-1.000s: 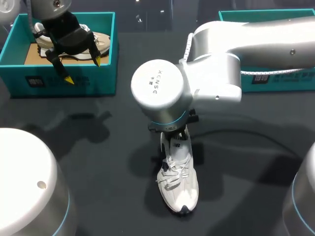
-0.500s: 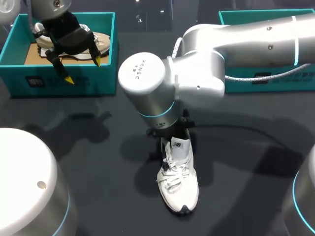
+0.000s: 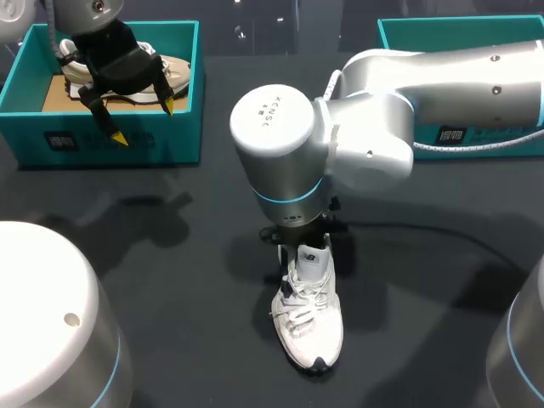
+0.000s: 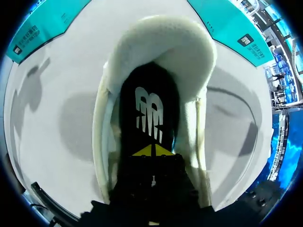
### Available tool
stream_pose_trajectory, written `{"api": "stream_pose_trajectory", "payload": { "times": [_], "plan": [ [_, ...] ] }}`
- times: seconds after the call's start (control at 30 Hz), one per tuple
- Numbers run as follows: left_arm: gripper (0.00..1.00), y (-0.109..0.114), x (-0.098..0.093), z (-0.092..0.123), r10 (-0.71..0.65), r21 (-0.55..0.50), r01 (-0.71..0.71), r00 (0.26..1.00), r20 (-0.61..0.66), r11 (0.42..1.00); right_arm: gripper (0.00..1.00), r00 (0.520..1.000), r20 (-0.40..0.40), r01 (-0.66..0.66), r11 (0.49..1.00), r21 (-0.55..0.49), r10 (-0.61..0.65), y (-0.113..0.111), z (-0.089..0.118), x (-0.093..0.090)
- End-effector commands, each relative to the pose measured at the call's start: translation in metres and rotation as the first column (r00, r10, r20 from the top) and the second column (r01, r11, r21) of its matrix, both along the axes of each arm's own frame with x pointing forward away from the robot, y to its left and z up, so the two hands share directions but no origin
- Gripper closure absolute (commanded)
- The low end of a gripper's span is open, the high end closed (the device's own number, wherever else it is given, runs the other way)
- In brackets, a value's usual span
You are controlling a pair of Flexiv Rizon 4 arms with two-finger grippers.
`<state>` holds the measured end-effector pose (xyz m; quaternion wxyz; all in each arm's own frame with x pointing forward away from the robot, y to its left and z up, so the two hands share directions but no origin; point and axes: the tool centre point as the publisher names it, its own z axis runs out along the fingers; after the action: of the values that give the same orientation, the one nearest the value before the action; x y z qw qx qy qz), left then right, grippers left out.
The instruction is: Take the shoe out of the shoebox, open the shoe tongue, remove and reinsert the insole, then place the shoe into the shoebox
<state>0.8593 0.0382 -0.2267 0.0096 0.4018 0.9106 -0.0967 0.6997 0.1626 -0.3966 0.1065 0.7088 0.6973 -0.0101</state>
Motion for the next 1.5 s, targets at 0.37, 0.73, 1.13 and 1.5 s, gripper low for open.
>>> {"api": "stream_pose_trajectory", "payload": {
  "times": [0.37,0.73,1.13,1.5],
  "plan": [
    [0.00,0.000,0.000,0.000,-0.001,0.003,0.001,1.000,0.001,1.000,1.00,0.988,0.143,-0.064,0.994,0.091,0.051,0.009,0.052,0.011],
    [0.00,0.000,0.000,0.000,-0.001,0.003,0.001,1.000,0.001,1.000,1.00,0.985,0.145,-0.107,0.988,0.109,0.090,0.016,0.051,0.017],
    [0.00,0.000,0.000,0.000,-0.001,0.003,0.001,1.000,0.001,1.000,1.00,0.985,0.145,-0.107,0.988,0.109,0.090,0.016,0.051,0.017],
    [0.00,0.000,0.000,0.000,-0.001,0.003,0.001,1.000,0.001,1.000,1.00,0.977,0.213,-0.017,0.999,-0.036,0.025,0.029,0.058,0.031]
  ]
}}
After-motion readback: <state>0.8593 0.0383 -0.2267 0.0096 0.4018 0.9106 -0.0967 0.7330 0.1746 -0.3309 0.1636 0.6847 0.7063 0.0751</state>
